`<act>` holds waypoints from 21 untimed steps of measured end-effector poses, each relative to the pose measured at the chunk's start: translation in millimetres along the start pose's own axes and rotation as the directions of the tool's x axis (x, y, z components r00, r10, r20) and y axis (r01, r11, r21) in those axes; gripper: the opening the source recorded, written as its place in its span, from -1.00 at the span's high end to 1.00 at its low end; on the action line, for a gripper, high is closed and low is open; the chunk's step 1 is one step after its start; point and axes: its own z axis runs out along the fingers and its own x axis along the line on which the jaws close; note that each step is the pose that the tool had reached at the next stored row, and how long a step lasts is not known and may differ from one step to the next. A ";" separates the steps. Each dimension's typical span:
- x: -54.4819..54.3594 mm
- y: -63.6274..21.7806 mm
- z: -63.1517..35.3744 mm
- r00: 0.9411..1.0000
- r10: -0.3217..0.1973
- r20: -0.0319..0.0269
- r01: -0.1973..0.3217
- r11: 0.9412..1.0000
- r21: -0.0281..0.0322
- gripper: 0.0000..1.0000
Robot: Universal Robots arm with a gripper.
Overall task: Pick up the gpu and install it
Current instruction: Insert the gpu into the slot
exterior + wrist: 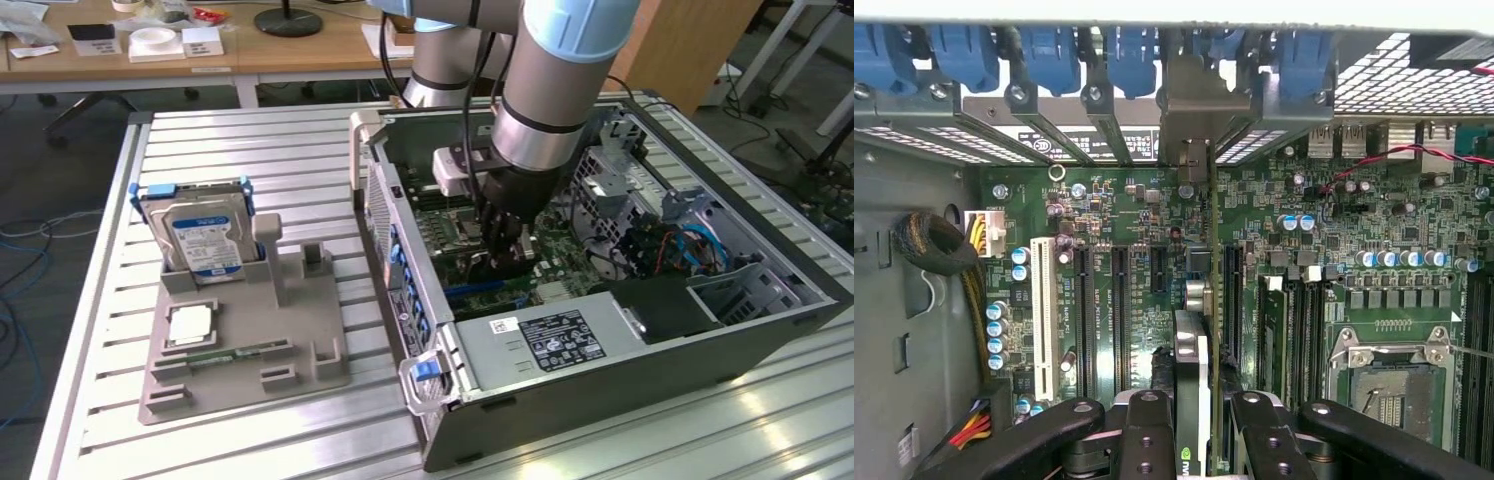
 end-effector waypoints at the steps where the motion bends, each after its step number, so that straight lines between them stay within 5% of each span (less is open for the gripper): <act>1: 0.0 0.0 0.5 1.000 0.000 0.000 0.000 1.000 0.000 0.47; 21: 0.4 1.3 7.8 1.000 0.000 0.000 0.000 1.000 0.000 0.47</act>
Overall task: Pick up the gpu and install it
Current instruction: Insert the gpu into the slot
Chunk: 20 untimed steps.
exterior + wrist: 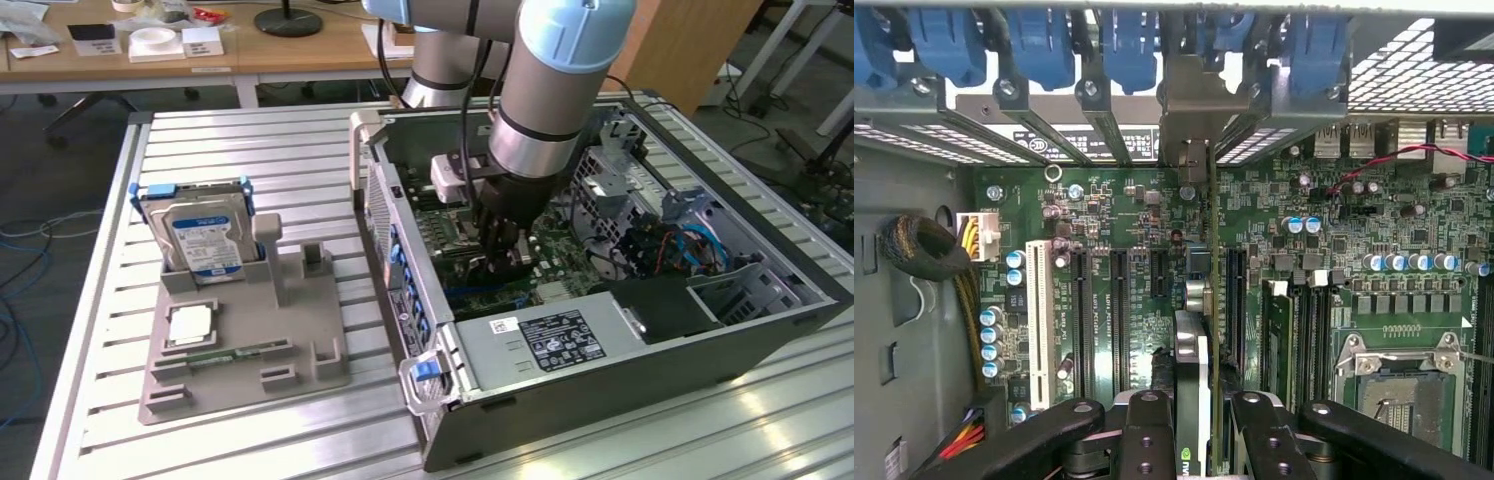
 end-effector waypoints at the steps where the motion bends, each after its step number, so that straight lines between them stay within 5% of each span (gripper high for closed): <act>1: 0.0 0.0 0.0 1.000 0.000 0.000 0.000 1.000 0.000 0.47; 20: 0.1 -0.6 2.4 1.000 0.000 0.000 0.000 1.000 0.000 0.47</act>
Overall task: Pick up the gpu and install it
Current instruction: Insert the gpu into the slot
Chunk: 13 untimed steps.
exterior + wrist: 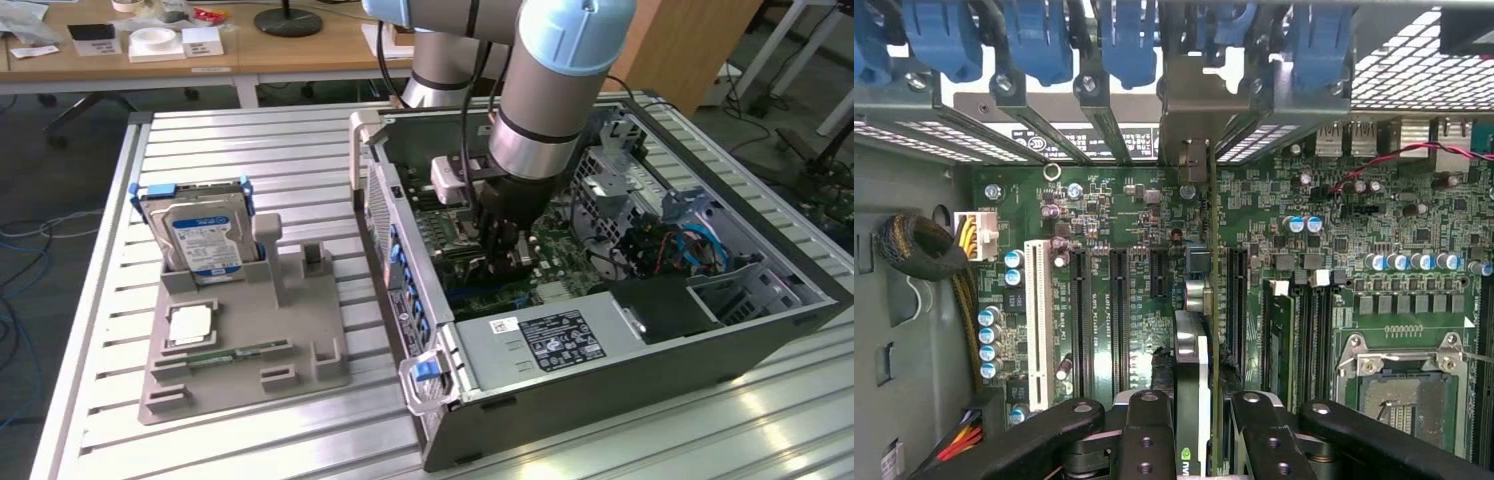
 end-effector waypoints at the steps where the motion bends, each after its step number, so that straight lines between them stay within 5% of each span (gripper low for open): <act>1: 0.1 0.0 0.2 1.000 0.000 0.000 0.000 1.000 0.000 0.47; 13: 0.2 0.1 1.9 1.000 0.000 0.000 0.000 1.000 0.000 0.47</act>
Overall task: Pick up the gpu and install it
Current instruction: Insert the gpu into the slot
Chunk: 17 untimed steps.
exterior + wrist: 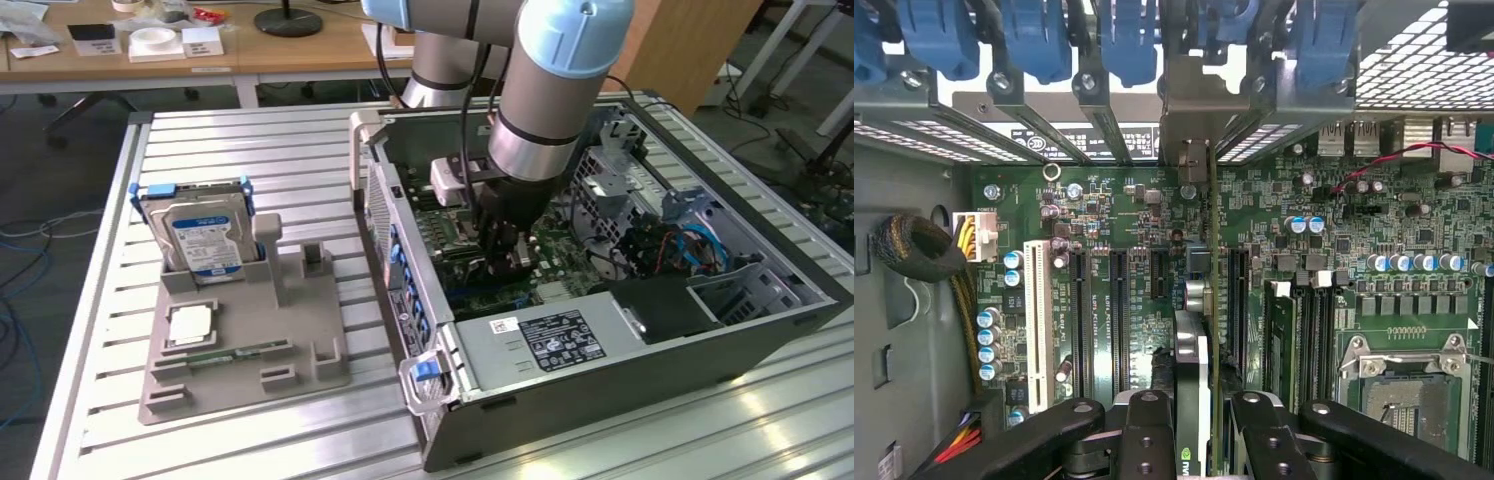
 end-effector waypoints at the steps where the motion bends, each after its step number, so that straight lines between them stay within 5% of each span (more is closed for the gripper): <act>1: 0.0 0.0 0.0 1.000 0.000 0.000 0.000 1.000 0.000 0.47; 17: -3.0 0.5 1.1 1.000 0.001 0.000 -0.001 1.000 0.000 0.47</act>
